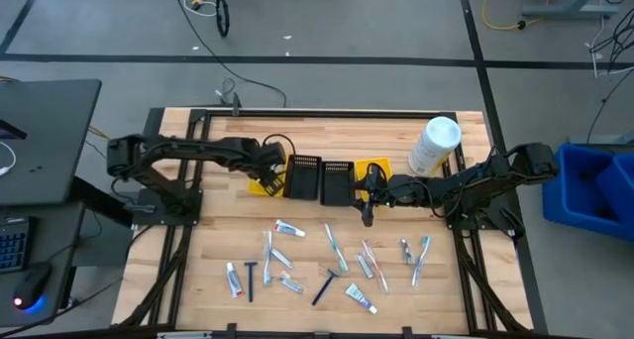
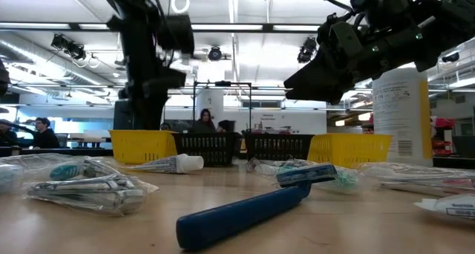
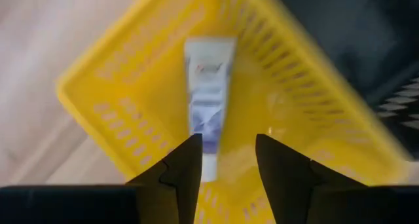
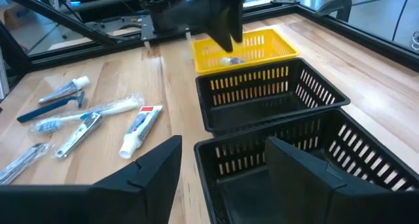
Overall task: Pick & Place Travel size toiletries
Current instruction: Put the blue razor into the left black bin
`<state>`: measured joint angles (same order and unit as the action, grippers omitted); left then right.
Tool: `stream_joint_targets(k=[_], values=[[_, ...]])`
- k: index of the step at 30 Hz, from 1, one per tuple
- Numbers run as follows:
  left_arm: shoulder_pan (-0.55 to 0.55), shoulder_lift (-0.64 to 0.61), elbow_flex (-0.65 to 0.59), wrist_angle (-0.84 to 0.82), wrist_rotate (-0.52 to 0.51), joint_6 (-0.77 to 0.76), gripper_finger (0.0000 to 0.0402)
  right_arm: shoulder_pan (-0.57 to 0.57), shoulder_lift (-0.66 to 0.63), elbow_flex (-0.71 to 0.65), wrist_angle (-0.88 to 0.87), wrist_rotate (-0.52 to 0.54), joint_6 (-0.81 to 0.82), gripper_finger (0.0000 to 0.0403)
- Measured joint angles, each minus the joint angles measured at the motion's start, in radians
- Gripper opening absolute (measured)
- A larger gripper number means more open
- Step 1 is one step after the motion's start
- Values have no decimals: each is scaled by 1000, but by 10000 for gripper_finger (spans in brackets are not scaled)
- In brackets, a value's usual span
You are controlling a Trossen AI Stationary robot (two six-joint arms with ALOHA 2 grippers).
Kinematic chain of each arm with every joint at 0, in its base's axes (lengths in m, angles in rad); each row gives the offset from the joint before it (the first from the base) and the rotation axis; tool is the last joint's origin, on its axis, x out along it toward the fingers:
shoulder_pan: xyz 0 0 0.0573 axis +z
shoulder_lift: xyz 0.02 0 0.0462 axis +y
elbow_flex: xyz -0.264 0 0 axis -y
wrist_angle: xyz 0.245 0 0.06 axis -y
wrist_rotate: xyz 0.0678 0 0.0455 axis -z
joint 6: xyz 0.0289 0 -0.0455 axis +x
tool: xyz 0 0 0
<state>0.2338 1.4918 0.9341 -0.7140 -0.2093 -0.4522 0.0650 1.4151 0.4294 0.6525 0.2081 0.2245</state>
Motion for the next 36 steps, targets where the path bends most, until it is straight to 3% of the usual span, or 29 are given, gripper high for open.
stream_joint_targets(k=[5, 10, 22, 30, 36], values=[[-105, -112, 9, 4, -3, -31, 153, 0, 0, 0, 1, 0, 28, 242], [-241, -187, 9, -6, 28, -228, 153, 1, 0, 0, -8, -1, 33, 253], [-542, -182, 9, -16, 19, -662, 153, 1, 0, 0, -23, -1, 59, 253], [-680, -182, 9, -39, -24, -897, 153, 1, 0, 0, -21, -1, 58, 235], [-767, -182, -27, -26, 27, -1128, 153, 1, 0, 0, -21, -1, 54, 230]])
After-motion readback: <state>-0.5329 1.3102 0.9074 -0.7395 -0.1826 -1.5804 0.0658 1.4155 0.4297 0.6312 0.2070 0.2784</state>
